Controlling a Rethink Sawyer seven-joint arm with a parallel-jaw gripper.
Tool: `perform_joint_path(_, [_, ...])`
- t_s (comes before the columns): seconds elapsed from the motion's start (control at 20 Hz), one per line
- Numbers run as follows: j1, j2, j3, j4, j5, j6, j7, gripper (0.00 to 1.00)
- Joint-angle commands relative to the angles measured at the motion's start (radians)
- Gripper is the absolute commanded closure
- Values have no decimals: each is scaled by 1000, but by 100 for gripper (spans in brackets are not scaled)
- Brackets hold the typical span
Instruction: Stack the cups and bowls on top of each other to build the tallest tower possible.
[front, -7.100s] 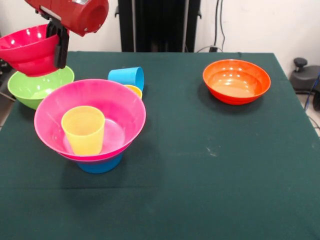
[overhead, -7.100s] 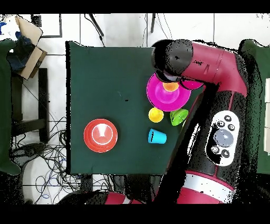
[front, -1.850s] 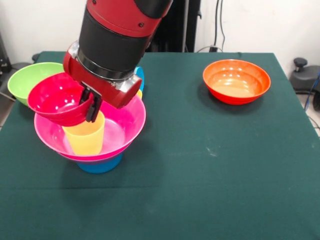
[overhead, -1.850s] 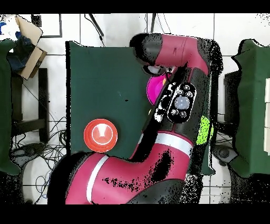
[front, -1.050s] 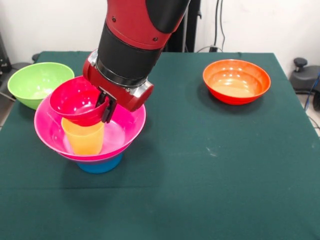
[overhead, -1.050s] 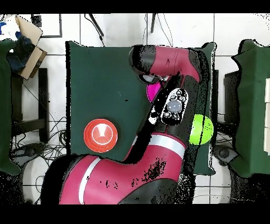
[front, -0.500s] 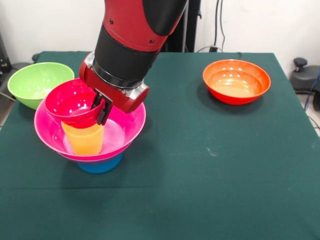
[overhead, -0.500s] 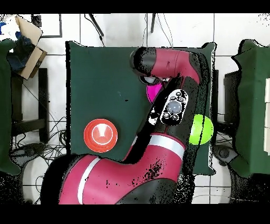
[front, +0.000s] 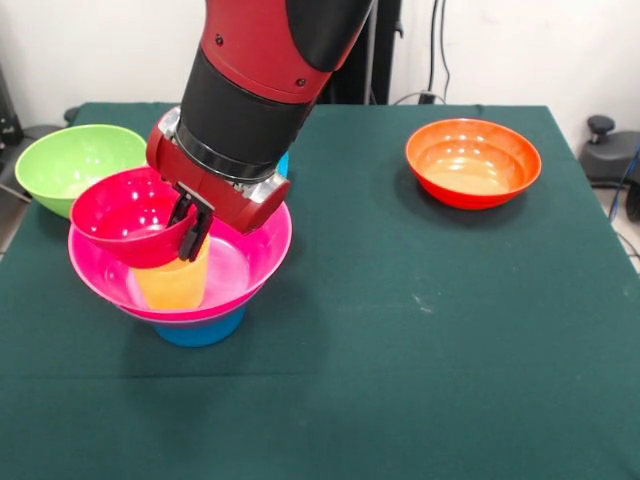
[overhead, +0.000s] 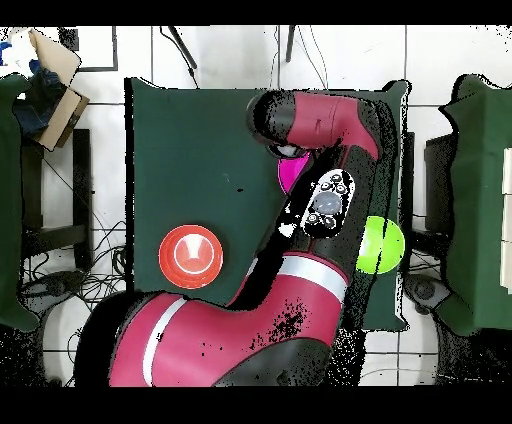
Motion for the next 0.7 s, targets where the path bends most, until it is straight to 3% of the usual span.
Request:
perform_joint_path(0.05, [30, 52, 71, 106, 13, -50, 199, 100])
perform_joint_path(0.7, [38, 42, 88, 173, 32, -113, 207, 100])
